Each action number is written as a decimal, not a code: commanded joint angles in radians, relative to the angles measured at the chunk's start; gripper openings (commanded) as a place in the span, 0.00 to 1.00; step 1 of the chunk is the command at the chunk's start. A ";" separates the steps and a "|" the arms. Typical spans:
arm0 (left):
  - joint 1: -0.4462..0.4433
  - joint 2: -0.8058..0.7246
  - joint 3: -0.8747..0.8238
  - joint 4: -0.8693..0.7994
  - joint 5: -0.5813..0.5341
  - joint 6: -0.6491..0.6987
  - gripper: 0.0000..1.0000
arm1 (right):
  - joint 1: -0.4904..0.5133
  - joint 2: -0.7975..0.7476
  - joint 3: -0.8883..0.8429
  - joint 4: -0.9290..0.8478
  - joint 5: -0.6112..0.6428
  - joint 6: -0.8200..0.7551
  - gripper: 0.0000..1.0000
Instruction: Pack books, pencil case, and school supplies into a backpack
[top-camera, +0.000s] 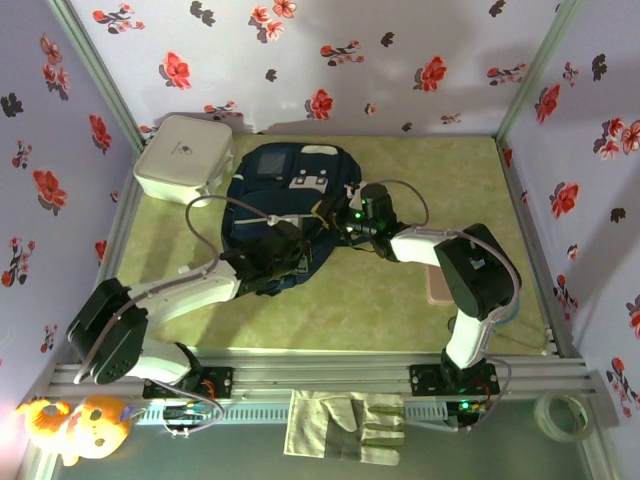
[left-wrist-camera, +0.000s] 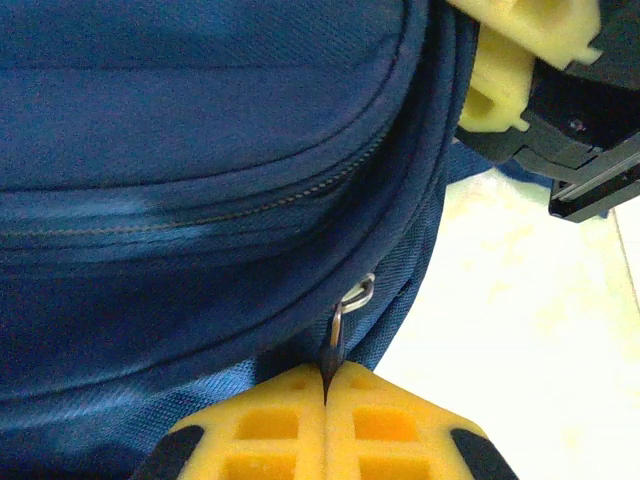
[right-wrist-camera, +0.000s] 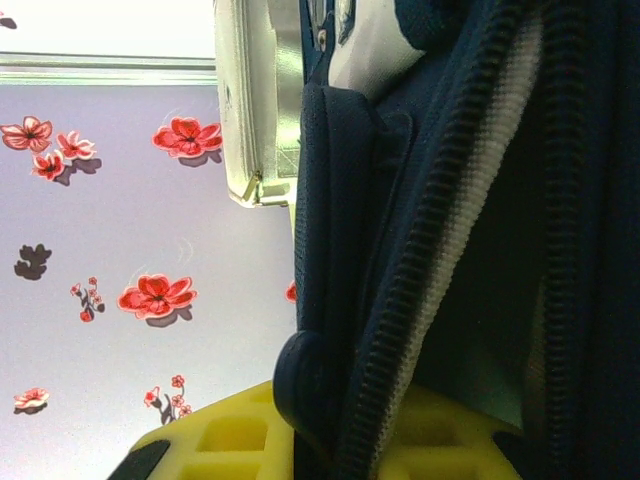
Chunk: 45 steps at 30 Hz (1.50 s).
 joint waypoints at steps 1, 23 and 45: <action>0.049 -0.067 -0.068 -0.046 -0.115 0.011 0.00 | -0.056 -0.069 -0.023 0.001 0.061 -0.047 0.11; 0.007 0.026 -0.001 0.120 0.188 0.168 0.30 | -0.055 -0.114 -0.090 0.018 0.101 -0.015 0.15; -0.003 0.187 0.130 0.097 0.159 0.170 0.19 | -0.042 -0.111 -0.113 0.083 0.078 0.016 0.15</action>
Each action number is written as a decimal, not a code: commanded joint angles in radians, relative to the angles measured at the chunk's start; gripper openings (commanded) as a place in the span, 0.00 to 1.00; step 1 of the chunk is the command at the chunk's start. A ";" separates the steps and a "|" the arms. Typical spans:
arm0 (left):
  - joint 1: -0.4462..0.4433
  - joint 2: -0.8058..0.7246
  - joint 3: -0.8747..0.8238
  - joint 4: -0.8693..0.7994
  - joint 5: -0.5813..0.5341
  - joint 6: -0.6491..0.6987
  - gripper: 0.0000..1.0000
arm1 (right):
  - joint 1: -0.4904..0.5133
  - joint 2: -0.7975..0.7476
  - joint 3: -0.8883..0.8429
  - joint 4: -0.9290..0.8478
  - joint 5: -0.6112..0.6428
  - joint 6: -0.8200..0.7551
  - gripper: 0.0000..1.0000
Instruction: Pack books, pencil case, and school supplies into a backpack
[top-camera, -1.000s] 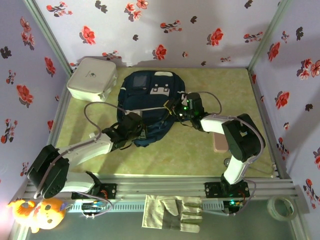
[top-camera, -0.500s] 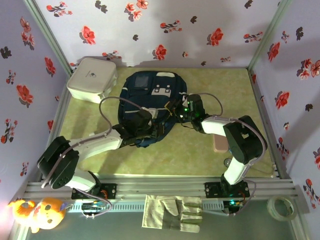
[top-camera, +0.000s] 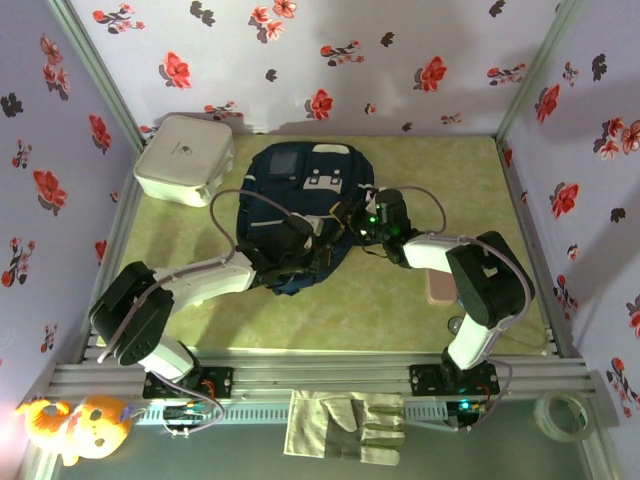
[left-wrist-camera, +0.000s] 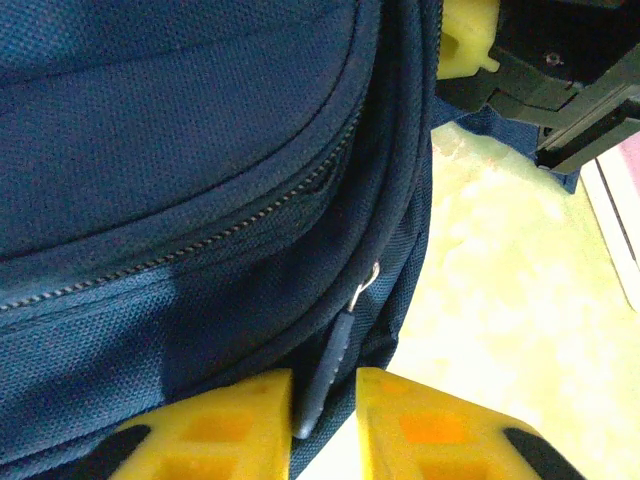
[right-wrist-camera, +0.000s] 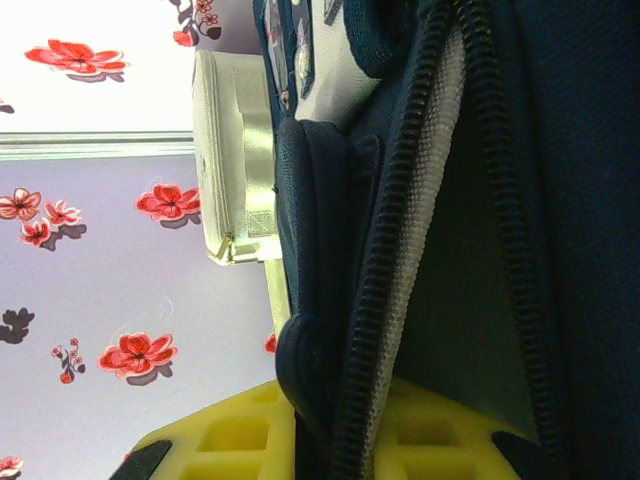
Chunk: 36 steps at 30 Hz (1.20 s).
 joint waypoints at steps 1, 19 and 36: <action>-0.004 0.025 0.047 0.025 -0.022 0.010 0.16 | 0.008 -0.038 -0.008 0.078 -0.005 0.023 0.15; 0.059 -0.176 -0.120 -0.223 -0.125 0.013 0.00 | -0.102 -0.059 -0.014 -0.007 -0.011 -0.033 0.13; 0.069 -0.171 -0.092 -0.050 0.007 0.095 0.00 | -0.065 -0.040 -0.045 0.060 -0.035 0.079 0.44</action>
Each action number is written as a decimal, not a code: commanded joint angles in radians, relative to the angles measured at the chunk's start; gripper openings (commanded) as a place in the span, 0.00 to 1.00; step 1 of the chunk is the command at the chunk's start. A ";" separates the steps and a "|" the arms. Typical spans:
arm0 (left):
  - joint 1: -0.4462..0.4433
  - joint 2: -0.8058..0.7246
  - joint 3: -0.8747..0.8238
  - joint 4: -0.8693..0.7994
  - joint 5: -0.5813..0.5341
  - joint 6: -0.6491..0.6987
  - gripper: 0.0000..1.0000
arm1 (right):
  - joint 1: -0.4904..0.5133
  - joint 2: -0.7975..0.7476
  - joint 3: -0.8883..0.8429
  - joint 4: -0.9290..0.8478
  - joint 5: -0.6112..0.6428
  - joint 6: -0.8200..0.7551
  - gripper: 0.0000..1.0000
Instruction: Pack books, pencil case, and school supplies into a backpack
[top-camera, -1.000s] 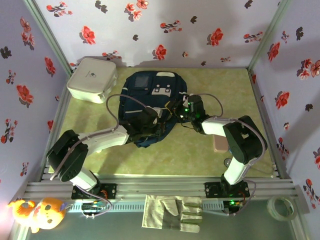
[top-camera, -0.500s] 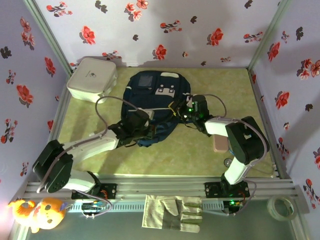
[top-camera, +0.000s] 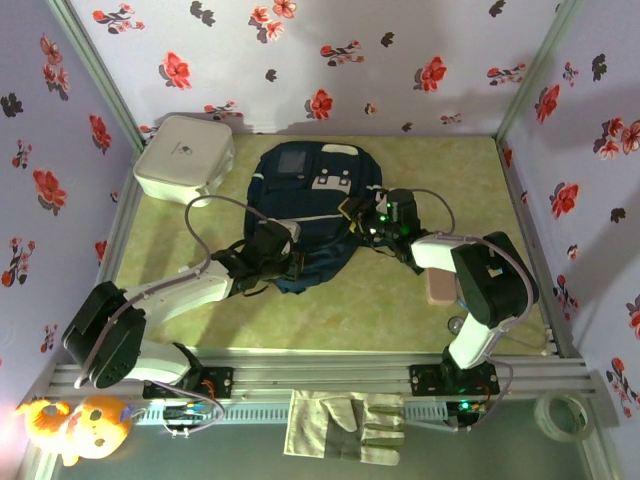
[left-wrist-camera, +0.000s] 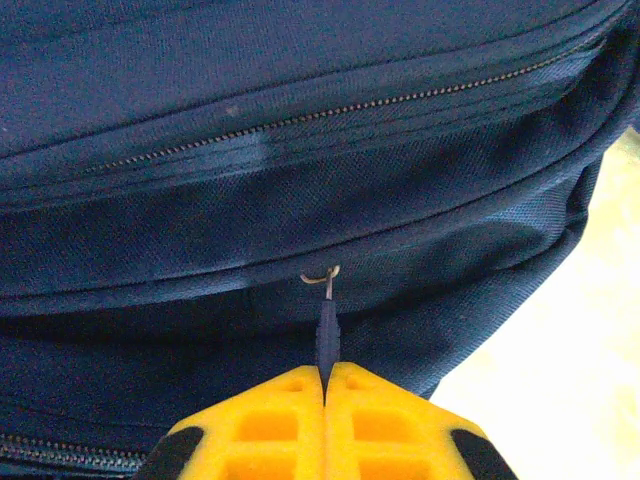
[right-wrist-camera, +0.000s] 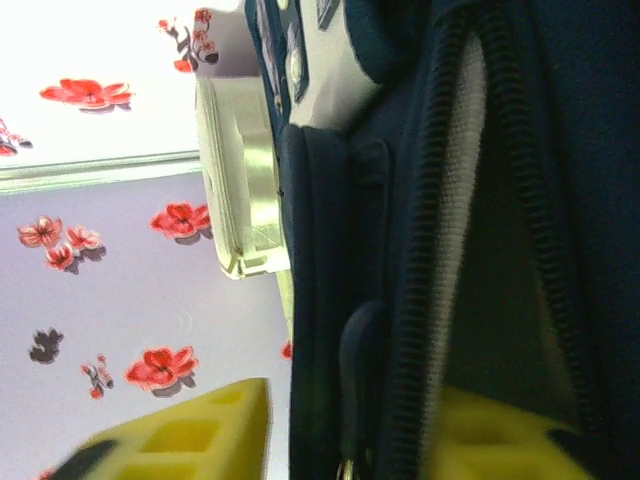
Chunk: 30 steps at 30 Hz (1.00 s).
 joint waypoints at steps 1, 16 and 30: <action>-0.005 -0.004 0.032 0.076 0.050 0.045 0.00 | 0.021 -0.044 -0.027 0.030 0.042 0.042 0.45; -0.060 0.044 0.091 0.171 0.138 0.132 0.00 | 0.220 -0.179 -0.129 -0.118 0.367 0.161 0.41; 0.009 -0.043 -0.006 -0.033 -0.108 0.144 0.00 | 0.099 -0.344 -0.106 -0.244 0.398 0.015 0.15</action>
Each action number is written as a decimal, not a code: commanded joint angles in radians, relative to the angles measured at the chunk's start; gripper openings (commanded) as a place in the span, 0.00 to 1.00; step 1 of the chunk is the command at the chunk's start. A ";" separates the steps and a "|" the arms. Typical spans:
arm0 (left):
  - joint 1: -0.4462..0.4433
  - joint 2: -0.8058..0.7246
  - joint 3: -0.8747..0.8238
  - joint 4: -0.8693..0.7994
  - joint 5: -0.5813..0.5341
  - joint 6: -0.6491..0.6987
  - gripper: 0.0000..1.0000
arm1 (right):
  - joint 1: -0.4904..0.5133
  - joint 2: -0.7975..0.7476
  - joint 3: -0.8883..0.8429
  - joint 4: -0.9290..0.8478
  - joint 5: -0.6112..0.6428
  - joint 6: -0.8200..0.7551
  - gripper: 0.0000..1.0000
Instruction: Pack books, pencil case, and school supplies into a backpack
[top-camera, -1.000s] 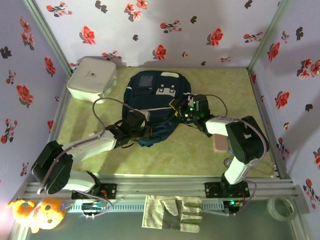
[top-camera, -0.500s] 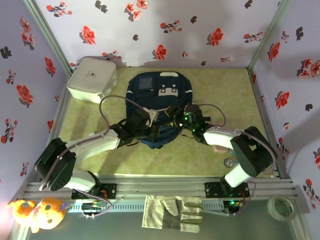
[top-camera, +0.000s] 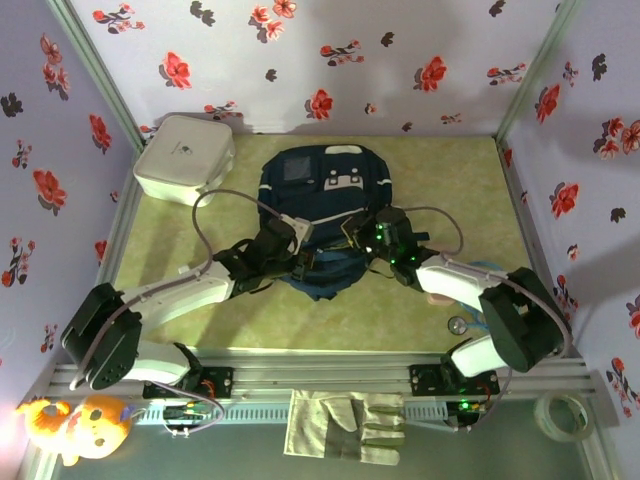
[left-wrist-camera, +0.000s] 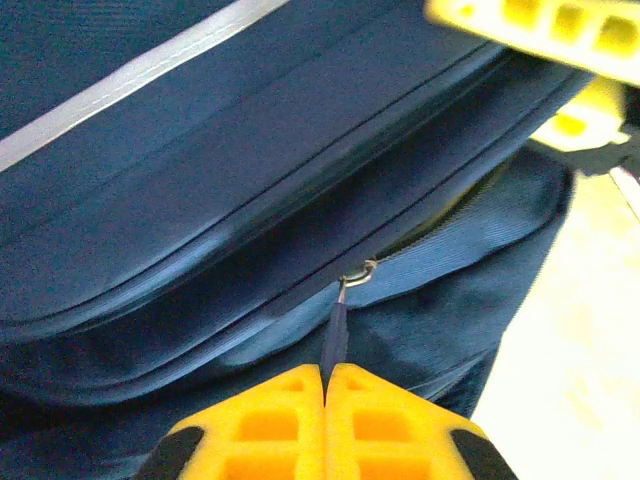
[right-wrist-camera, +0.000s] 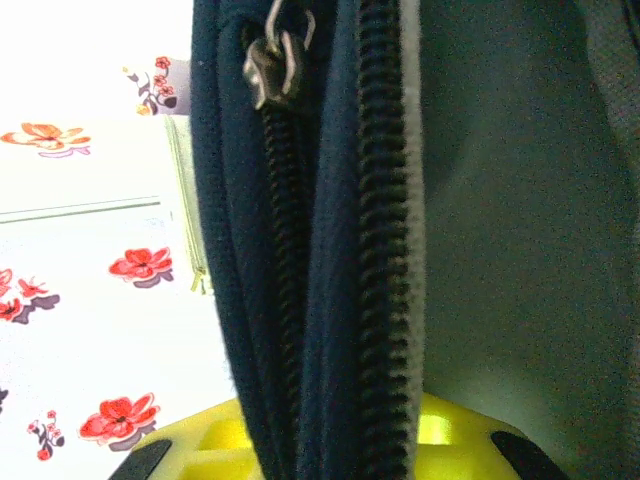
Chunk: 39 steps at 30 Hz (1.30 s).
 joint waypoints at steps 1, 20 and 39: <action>0.049 -0.021 -0.032 -0.091 -0.121 0.011 0.00 | -0.064 -0.058 0.018 0.002 0.060 -0.052 0.15; 0.205 0.051 0.025 -0.112 -0.211 0.040 0.00 | -0.148 -0.087 0.046 0.048 -0.104 -0.058 0.15; 0.388 0.266 0.173 0.173 -0.050 0.275 0.00 | -0.171 -0.093 0.077 0.017 -0.231 -0.066 0.15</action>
